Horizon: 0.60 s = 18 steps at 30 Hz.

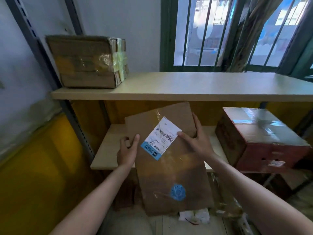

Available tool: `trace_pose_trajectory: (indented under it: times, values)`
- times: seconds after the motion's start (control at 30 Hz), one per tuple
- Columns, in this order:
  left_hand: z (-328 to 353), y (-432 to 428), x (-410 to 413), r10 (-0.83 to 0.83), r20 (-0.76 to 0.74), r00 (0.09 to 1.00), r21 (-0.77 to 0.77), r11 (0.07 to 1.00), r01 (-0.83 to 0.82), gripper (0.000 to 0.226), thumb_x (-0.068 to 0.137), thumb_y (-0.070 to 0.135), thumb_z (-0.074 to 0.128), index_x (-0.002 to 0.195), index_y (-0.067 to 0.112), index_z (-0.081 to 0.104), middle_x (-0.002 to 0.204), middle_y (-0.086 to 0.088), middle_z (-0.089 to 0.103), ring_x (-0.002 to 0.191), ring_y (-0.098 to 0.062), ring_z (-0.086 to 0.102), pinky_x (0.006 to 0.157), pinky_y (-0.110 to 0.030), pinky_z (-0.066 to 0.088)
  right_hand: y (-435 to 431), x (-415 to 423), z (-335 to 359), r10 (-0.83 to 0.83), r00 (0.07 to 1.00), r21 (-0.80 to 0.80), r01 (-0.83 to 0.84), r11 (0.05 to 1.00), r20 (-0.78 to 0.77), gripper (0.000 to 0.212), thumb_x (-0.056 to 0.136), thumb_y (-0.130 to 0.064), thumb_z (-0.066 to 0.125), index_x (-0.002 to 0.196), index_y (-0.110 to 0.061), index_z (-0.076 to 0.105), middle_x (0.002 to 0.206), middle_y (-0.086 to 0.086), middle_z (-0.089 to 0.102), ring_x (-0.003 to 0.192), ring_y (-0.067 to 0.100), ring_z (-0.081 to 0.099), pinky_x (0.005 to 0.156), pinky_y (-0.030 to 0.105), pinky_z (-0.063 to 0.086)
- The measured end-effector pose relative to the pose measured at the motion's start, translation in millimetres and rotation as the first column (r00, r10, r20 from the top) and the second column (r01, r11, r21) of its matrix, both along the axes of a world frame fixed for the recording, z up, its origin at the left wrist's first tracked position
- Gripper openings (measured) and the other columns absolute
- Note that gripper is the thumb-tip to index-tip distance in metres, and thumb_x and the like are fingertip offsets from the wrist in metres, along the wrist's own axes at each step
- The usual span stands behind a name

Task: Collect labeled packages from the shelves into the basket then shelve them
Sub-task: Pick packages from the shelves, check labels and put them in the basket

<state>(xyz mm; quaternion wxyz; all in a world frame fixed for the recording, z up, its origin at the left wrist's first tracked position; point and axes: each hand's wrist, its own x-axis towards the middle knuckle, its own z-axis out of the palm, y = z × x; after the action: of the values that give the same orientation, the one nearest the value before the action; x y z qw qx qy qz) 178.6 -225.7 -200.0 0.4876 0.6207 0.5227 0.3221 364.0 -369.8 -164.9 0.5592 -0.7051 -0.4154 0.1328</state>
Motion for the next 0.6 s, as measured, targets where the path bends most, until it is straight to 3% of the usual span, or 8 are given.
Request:
trace_pose_trajectory:
  times: [0.13,0.23,0.37,0.5,0.6]
  values:
    - [-7,3,0,-0.063,0.003,0.998,-0.030,0.998,0.063,0.059,0.081,0.062,0.051,0.127,0.028,0.038,0.121,-0.006,0.056,0.097,-0.022,0.053,0.073,-0.029,0.040,0,11,-12,-0.045,0.998,-0.083,0.048,0.995,0.046,0.084,0.076,-0.060,0.060,0.146,-0.036,0.020,0.125,-0.012,0.055,0.104,0.010,0.059,0.083,0.027,0.055]
    - [-11,2,0,-0.172,0.049,0.984,-0.003,0.985,0.172,0.056,0.078,0.047,0.065,0.126,0.030,0.041,0.116,0.003,0.056,0.091,-0.013,0.050,0.065,-0.023,0.041,-2,20,-23,-0.127,0.991,-0.096,0.123,0.988,-0.033,0.076,0.080,-0.055,0.059,0.144,-0.032,0.025,0.123,-0.006,0.056,0.098,0.011,0.058,0.077,0.017,0.048]
    - [-24,-3,-4,-0.349,0.036,0.936,-0.064,0.934,0.351,0.056,0.076,0.038,0.071,0.124,0.037,0.042,0.113,0.014,0.050,0.097,-0.007,0.051,0.063,-0.014,0.041,-5,43,-44,-0.308,0.944,-0.153,0.289,0.945,-0.121,0.070,0.084,-0.049,0.059,0.143,-0.023,0.032,0.135,0.006,0.053,0.118,0.026,0.054,0.094,0.031,0.042]
    - [-50,-17,-22,-0.400,0.105,0.911,-0.340,0.846,0.411,0.046,0.076,0.040,0.069,0.116,0.045,0.046,0.122,0.001,0.056,0.102,-0.015,0.057,0.080,-0.031,0.050,-7,65,-65,-0.406,0.892,-0.207,0.367,0.907,-0.199,0.072,0.084,-0.053,0.057,0.145,-0.025,0.028,0.140,0.008,0.048,0.125,0.031,0.048,0.105,0.044,0.037]
    - [-66,-24,-23,-0.385,0.139,0.912,-0.440,0.801,0.405,0.073,0.074,0.037,0.070,0.136,0.042,0.032,0.131,0.002,0.044,0.119,-0.024,0.047,0.090,-0.047,0.050,3,85,-76,-0.503,0.828,-0.259,0.444,0.858,-0.246,0.069,0.088,-0.051,0.054,0.144,-0.018,0.031,0.142,0.011,0.045,0.128,0.032,0.044,0.106,0.043,0.034]
